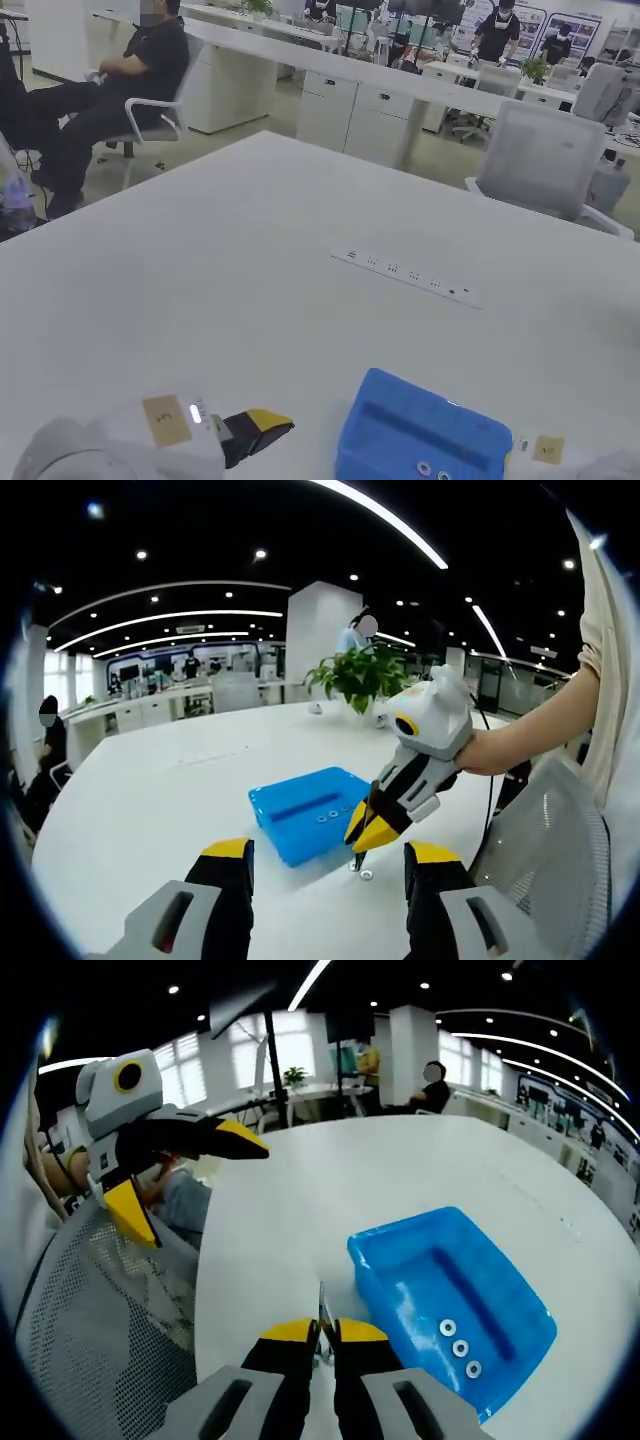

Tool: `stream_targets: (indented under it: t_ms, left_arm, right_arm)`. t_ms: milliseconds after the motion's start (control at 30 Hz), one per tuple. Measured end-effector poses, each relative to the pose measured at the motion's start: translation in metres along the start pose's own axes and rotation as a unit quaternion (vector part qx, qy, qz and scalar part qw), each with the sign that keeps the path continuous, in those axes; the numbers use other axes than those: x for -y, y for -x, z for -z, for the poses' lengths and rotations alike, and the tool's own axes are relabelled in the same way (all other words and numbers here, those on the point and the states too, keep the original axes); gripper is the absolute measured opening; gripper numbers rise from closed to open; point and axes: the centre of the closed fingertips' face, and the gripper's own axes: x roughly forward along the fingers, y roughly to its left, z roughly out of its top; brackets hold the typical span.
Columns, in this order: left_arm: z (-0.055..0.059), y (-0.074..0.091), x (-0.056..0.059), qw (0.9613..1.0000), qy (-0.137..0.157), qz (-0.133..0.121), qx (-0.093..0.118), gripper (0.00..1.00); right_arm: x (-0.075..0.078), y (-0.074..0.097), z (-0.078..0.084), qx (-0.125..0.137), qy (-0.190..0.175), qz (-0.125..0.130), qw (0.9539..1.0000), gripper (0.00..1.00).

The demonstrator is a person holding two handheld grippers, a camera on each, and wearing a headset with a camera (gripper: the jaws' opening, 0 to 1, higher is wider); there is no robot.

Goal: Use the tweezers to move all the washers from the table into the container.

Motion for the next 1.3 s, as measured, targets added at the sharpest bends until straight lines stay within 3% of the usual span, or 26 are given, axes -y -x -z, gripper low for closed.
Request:
stream_targets:
  t_ms: [267,367,433,867,1300]
  left_arm:
    - [-0.001,0.0,0.0,1.0,0.001,0.001,0.002,0.6]
    - [-0.001,0.0,0.0,1.0,0.001,0.001,0.003,0.6]
    - [-0.001,0.0,0.0,1.0,0.001,0.001,0.003,0.6]
    - [-0.001,0.001,0.0,1.0,0.003,0.0,0.004,0.6]
    - [-0.001,0.001,0.0,1.0,0.003,0.0,0.005,0.59]
  right_arm:
    - [-0.001,0.014,-0.018,0.036,-0.028,-0.006,0.9989,0.03]
    - [0.004,0.021,-0.032,0.074,-0.08,-0.004,0.9941,0.03]
    - [0.01,0.024,-0.037,0.087,-0.092,0.003,0.992,0.03]
    - [0.026,0.039,-0.057,0.116,-0.102,0.018,0.9879,0.03]
    - [0.044,0.037,-0.07,0.118,-0.096,0.027,0.988,0.03]
